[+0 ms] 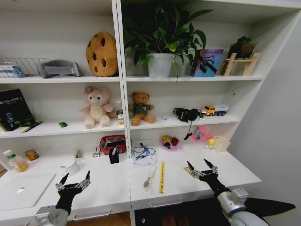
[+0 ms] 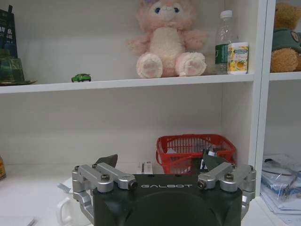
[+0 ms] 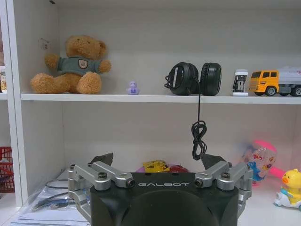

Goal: Organize the objects on the table.

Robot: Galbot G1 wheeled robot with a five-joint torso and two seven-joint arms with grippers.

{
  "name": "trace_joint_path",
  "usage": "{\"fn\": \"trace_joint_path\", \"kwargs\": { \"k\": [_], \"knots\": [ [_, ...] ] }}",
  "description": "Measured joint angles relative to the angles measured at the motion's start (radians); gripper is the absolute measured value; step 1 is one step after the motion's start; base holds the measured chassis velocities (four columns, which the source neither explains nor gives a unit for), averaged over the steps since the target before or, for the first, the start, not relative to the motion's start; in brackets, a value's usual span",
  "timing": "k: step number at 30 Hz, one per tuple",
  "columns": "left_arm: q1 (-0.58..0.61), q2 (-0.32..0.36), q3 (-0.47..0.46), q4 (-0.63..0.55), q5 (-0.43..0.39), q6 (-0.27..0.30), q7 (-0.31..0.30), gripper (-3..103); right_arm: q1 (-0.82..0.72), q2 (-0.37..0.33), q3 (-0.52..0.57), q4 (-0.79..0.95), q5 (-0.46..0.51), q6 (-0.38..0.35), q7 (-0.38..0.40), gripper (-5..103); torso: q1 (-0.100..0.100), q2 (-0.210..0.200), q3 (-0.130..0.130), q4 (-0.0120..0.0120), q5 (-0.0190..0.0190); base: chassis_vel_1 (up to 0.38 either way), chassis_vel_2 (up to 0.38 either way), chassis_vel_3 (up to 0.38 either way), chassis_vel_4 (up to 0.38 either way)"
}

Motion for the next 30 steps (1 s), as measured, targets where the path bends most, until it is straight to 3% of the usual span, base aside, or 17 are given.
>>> {"fn": "trace_joint_path", "kwargs": {
  "k": [16,30],
  "knots": [
    [-0.002,-0.010,-0.005,-0.001,-0.002,-0.002,0.000,99,0.007,0.000,-0.001,-0.011,0.000,0.000,0.000,100,0.000,0.000,0.000,0.0000,-0.0004,0.000,0.000,0.000,0.000],
    [0.001,-0.012,-0.008,-0.004,-0.003,-0.003,-0.001,99,0.225,-0.007,-0.020,-0.358,0.025,0.020,0.048,100,0.000,0.000,0.000,0.0001,-0.0001,0.000,0.000,0.000,0.000]
  ]
}}
